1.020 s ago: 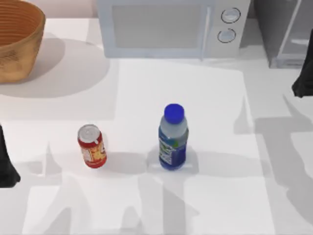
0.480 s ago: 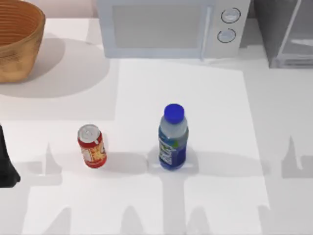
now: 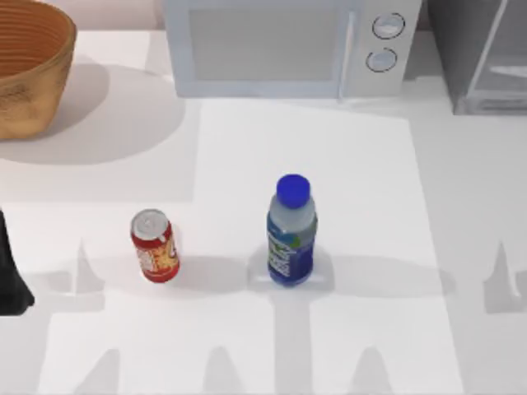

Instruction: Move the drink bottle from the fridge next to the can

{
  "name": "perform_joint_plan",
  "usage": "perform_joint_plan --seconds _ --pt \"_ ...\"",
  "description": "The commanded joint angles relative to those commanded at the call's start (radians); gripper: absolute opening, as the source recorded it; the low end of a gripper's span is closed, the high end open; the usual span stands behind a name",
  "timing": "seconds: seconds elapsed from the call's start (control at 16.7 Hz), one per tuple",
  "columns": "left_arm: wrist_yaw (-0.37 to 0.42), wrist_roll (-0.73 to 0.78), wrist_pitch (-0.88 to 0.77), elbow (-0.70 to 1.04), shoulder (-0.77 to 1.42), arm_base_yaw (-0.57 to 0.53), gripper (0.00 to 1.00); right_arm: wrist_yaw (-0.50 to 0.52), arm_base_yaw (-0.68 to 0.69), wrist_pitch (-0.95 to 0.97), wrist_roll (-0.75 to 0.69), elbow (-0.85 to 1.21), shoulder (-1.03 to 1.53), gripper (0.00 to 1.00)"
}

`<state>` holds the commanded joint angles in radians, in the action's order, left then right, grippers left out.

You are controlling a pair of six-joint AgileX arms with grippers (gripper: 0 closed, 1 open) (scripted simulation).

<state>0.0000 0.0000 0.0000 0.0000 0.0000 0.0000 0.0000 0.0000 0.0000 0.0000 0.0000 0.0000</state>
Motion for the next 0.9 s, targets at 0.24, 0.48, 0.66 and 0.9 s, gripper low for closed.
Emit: perform_joint_plan --seconds 0.24,0.48,0.66,0.9 --pt "0.0 0.0 0.0 0.0 0.0 0.0 1.0 0.003 0.002 -0.032 0.0 0.027 -0.025 1.0" --pt "0.0 0.0 0.0 0.0 0.0 0.0 1.0 0.003 0.001 -0.225 -0.001 0.135 -0.154 1.0" --pt "0.0 0.0 0.0 0.0 0.0 0.0 1.0 0.001 0.001 -0.467 -0.001 0.24 -0.284 1.0" --pt "0.0 0.0 0.0 0.0 0.0 0.0 1.0 -0.001 0.001 -0.844 -0.001 0.39 -0.469 1.0"
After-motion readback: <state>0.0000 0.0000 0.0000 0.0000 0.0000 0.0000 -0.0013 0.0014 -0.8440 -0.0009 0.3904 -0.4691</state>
